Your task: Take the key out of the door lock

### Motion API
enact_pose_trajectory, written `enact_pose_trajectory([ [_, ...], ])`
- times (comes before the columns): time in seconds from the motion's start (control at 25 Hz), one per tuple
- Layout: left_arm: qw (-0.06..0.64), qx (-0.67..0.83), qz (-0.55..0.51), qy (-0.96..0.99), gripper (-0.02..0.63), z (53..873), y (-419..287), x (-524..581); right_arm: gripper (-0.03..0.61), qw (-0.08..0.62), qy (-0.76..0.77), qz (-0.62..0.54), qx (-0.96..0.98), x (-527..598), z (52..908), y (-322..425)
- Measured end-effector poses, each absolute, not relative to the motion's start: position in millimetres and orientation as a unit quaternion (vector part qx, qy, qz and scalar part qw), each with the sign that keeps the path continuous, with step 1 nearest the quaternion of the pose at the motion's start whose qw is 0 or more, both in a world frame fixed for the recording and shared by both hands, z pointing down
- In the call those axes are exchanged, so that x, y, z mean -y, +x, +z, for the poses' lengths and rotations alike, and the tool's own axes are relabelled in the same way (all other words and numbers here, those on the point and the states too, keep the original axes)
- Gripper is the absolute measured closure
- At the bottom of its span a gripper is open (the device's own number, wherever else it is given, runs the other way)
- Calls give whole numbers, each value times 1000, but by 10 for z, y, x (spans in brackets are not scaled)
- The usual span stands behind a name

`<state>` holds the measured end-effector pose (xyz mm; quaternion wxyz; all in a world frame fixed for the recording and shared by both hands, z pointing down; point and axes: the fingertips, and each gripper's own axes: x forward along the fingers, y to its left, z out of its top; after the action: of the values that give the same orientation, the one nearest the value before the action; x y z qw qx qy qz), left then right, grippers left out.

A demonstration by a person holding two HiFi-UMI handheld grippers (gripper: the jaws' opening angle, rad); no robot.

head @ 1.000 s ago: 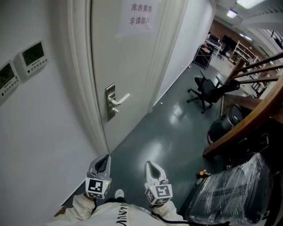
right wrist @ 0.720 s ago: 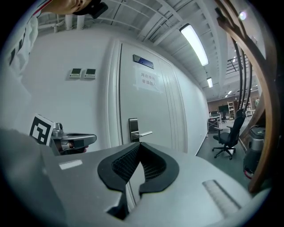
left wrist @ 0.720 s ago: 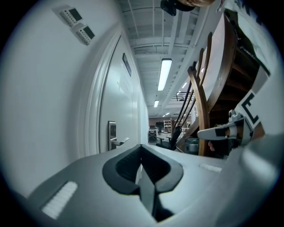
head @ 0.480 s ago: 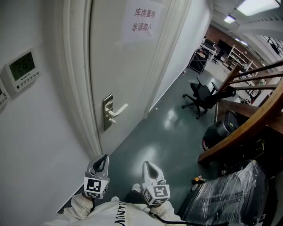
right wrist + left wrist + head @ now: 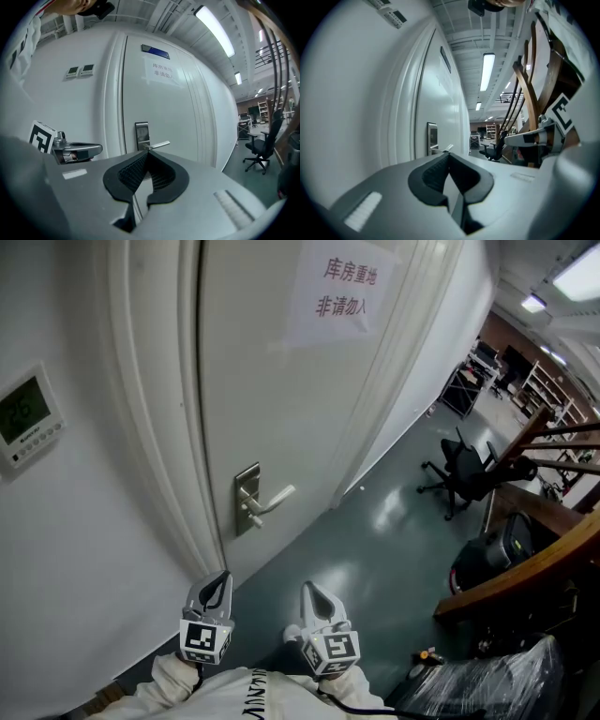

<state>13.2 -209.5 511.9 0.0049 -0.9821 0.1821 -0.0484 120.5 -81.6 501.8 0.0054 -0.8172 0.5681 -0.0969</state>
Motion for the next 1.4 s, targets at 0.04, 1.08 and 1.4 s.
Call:
enact_pose_trajectory([
  [0.04, 5, -192, -48, -980, 615, 5112, 184, 2151, 578, 5, -811, -97, -577, 897, 5013, 1283],
  [1.08, -2, -474, -68, -878, 615, 5100, 758, 2736, 578, -22, -579, -112, -807, 2447, 5088, 2231],
  [1.4, -5, -533, -64, -844, 615, 5078, 479, 2548, 578, -27, -524, -89, -847, 2510, 4988, 1991],
])
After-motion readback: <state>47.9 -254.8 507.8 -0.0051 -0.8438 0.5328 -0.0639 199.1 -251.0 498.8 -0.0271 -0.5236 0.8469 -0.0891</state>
